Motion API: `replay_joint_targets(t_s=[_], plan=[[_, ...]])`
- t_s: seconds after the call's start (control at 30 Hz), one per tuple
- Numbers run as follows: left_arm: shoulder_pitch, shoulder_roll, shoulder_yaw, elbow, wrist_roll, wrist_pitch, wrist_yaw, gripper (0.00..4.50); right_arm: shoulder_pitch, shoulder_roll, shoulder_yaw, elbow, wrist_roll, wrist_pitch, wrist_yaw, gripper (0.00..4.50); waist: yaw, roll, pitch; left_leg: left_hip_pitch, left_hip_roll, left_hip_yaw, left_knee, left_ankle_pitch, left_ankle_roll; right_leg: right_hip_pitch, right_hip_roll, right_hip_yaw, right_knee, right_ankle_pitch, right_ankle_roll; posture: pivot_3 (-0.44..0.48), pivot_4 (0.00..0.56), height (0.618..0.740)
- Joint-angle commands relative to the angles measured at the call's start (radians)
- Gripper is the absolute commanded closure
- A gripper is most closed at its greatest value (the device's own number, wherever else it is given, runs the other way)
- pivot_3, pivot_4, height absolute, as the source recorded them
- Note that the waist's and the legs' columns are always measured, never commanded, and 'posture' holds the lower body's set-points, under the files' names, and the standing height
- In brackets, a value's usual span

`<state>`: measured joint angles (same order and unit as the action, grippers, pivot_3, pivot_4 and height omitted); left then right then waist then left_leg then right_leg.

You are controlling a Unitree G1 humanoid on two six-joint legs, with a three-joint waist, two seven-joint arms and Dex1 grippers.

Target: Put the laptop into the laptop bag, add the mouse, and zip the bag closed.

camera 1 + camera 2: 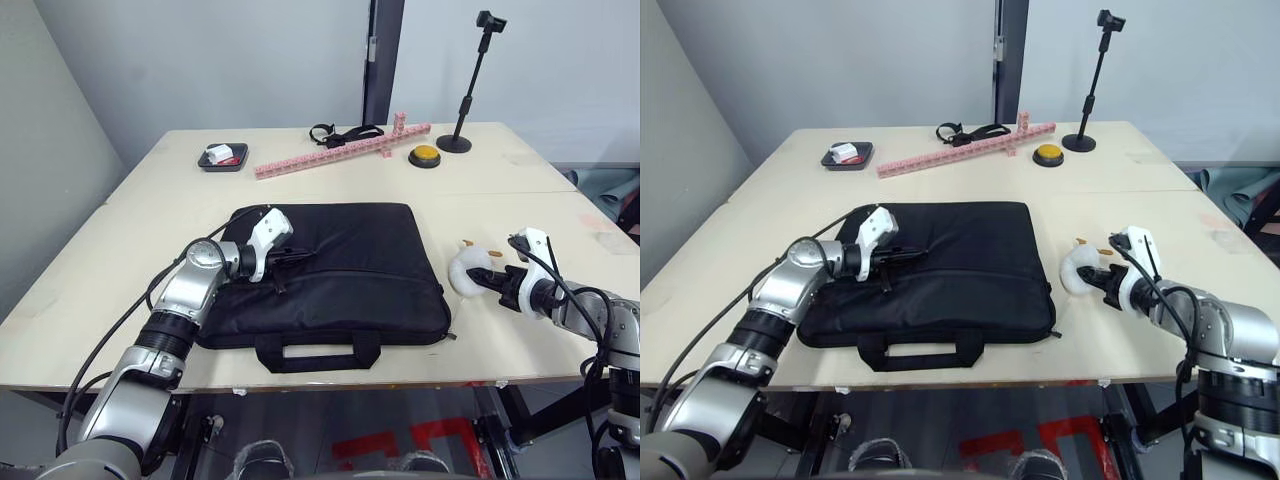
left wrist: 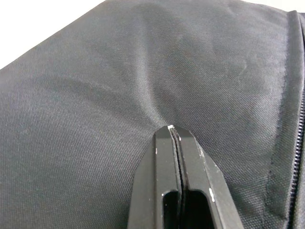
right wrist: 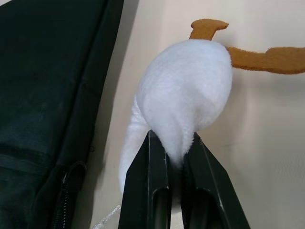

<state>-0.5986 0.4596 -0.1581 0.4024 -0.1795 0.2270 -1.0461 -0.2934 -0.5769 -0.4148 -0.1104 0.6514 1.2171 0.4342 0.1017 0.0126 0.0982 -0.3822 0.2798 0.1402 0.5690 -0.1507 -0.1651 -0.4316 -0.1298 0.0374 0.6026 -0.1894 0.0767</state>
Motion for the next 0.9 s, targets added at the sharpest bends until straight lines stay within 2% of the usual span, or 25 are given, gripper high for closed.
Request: replay_joint_targets(t_s=[0.03, 0.2, 0.53, 0.9], plan=[[0.075, 0.003, -0.114, 0.105, 0.101, 0.014, -0.028, 4.50, -0.016, -0.014, -0.020, -0.037, 0.023, -0.031, 0.020, 4.47, 0.000, 0.001, -0.001, 0.000, 0.000, 0.000, 0.000, 0.000, 0.000, 0.000, 0.000, 0.000, 0.000, 0.000, 0.003, 0.000, 0.150, 0.740], [0.093, 0.003, -0.112, 0.093, 0.091, 0.002, -0.064, 4.50, -0.033, -0.035, 0.012, -0.030, 0.017, -0.059, 0.049, 4.47, 0.000, 0.006, -0.005, 0.000, 0.000, 0.000, -0.003, 0.000, -0.001, 0.000, 0.000, 0.000, -0.001, -0.001, 0.006, 0.000, 0.150, 0.740], [0.106, 0.013, -0.123, 0.086, 0.096, 0.002, -0.087, 4.50, -0.127, -0.040, 0.058, 0.064, -0.021, -0.121, 0.056, 4.47, -0.004, 0.006, -0.011, 0.001, 0.000, 0.002, -0.009, 0.000, -0.002, 0.001, 0.000, -0.001, -0.008, -0.001, 0.007, 0.000, 0.150, 0.740], [0.120, 0.018, -0.126, 0.069, 0.095, 0.011, -0.091, 4.50, -0.212, 0.004, 0.121, 0.169, -0.087, -0.220, 0.040, 4.47, -0.007, 0.006, -0.013, 0.001, 0.000, 0.002, -0.011, 0.000, -0.002, 0.001, 0.000, -0.001, -0.009, -0.001, 0.007, 0.000, 0.150, 0.740]])
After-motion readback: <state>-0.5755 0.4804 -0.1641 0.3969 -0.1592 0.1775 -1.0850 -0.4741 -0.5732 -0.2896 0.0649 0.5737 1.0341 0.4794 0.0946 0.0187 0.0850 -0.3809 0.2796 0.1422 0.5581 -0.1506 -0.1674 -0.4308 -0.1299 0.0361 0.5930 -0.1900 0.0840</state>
